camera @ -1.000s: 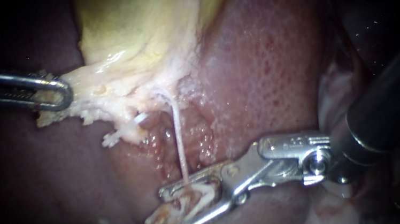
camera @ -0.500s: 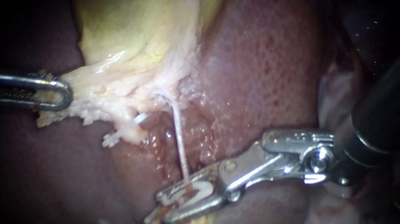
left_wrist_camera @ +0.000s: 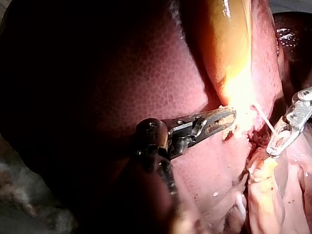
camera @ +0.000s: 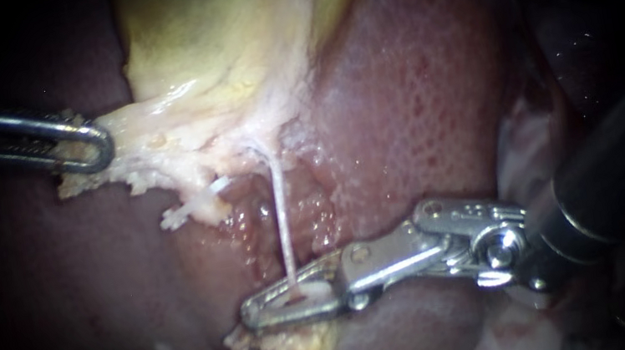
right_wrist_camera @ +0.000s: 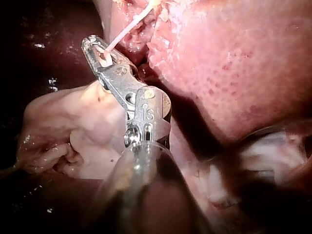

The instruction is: Clipping first clip right tube

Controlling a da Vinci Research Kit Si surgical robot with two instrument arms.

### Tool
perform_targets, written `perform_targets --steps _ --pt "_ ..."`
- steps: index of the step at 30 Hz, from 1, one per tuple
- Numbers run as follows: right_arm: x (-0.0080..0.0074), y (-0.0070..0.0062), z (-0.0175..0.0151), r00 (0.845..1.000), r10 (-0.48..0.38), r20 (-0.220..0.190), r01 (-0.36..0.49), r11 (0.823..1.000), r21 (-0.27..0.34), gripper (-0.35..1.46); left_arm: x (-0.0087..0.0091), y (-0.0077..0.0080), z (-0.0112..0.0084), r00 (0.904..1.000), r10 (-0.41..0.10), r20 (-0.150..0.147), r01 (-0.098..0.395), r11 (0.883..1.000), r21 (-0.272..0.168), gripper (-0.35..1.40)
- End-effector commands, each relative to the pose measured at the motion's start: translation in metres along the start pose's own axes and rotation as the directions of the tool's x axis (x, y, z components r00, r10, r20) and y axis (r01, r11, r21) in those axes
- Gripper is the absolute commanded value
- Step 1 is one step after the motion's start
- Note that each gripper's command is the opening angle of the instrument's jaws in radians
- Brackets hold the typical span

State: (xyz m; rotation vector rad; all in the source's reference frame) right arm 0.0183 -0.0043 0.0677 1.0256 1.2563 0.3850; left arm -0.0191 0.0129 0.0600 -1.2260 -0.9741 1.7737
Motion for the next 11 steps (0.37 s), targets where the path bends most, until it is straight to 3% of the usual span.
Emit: perform_targets --steps 1,11 --pt "0.0 0.0 0.0 1.0 -0.002 0.001 0.002 1.0 0.002 -0.35 0.0 0.0 0.0 1.0 -0.001 -0.001 0.001 1.0 -0.001 -0.35" --pt "-0.0001 0.0 0.0001 1.0 -0.002 0.001 0.002 1.0 0.001 -0.35 0.0 0.0 0.0001 1.0 -0.001 -0.001 0.001 1.0 -0.001 -0.35"
